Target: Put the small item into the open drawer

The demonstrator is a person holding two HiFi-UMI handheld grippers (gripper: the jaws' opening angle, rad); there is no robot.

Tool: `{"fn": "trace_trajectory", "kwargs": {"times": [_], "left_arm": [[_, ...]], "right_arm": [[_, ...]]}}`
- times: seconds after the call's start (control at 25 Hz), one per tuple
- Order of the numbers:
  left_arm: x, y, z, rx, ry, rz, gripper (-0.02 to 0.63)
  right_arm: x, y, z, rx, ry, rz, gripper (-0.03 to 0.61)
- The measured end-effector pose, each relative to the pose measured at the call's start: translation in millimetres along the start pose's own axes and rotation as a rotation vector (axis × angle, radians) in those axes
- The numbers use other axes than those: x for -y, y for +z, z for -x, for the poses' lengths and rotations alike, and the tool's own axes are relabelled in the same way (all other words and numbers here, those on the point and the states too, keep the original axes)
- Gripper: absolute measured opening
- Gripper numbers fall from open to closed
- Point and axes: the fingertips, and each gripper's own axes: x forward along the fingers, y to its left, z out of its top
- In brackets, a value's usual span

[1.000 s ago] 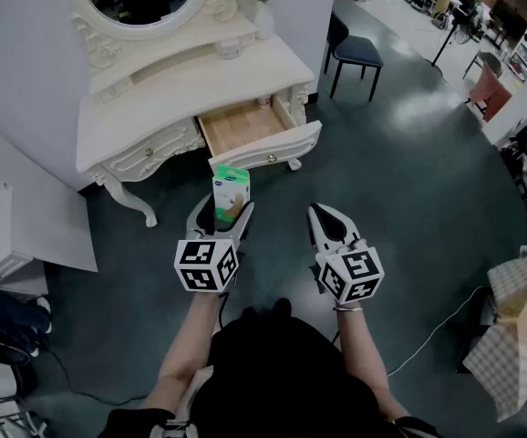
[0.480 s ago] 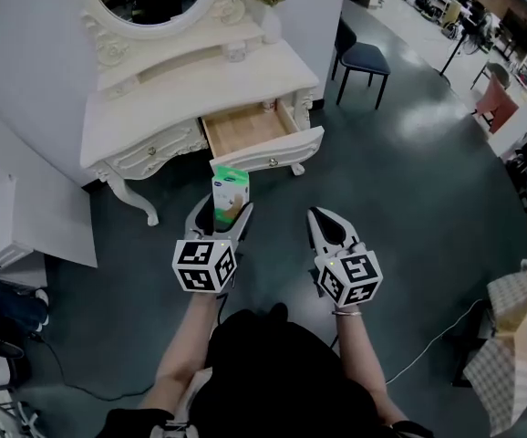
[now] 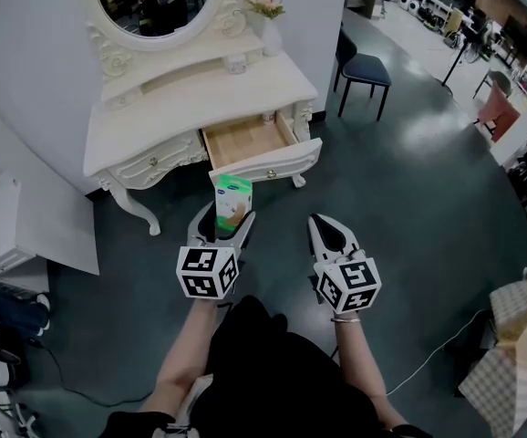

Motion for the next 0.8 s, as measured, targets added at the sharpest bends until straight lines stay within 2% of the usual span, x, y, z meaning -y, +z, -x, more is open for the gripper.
{"fn": "trace_trajectory", "kwargs": {"times": [0.36,0.8], "left_arm": [[-16,6,-31,-0.005,0.006,0.000,0.350],[-64,21,-110,-0.014,-0.005,0.012,0.350]], "right_arm": [[18,5,-25,0.001,-0.018,-0.013,-0.003],[56,16,-103,-0.021,-0.046,-0.028,-0.003]]}}
